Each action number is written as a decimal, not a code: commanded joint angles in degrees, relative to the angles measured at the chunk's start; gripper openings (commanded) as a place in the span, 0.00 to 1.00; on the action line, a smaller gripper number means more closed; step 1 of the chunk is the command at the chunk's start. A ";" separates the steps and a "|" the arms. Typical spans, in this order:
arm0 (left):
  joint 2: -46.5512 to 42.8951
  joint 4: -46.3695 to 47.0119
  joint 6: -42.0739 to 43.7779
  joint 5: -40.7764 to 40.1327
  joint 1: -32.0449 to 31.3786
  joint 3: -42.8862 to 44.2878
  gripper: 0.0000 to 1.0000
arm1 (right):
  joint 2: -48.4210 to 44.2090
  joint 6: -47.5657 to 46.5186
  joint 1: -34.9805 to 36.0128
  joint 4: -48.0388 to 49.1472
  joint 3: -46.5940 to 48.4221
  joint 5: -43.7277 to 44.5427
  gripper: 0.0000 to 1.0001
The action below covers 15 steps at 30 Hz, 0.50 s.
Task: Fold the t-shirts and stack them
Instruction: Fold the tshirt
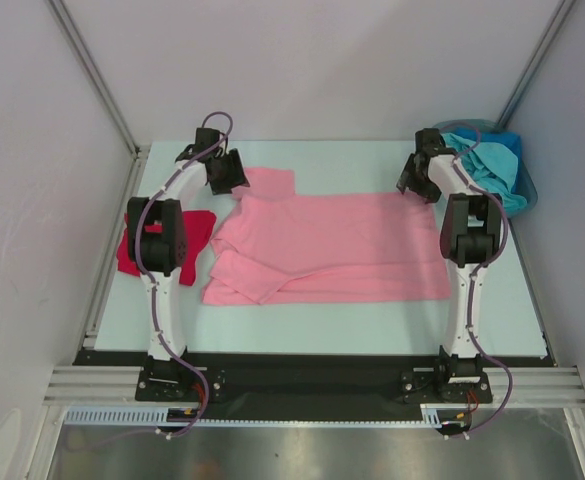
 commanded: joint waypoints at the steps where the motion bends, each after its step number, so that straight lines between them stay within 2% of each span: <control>1: -0.23 0.01 1.15 -2.57 0.20 -0.26 0.64 | 3.43 1.18 -1.64 -6.82 3.29 11.55 0.77; 5: -0.32 0.01 1.15 -2.66 0.20 -0.79 0.63 | 4.40 1.89 -1.11 -8.41 5.14 14.46 0.78; 11: -0.49 0.10 1.15 -2.49 0.20 -0.96 0.63 | 3.70 1.01 -0.67 -6.04 3.30 12.62 0.77; 15: -0.49 0.10 1.06 -2.92 0.20 -1.14 0.62 | 2.03 1.18 -0.67 -2.97 -0.12 10.60 0.73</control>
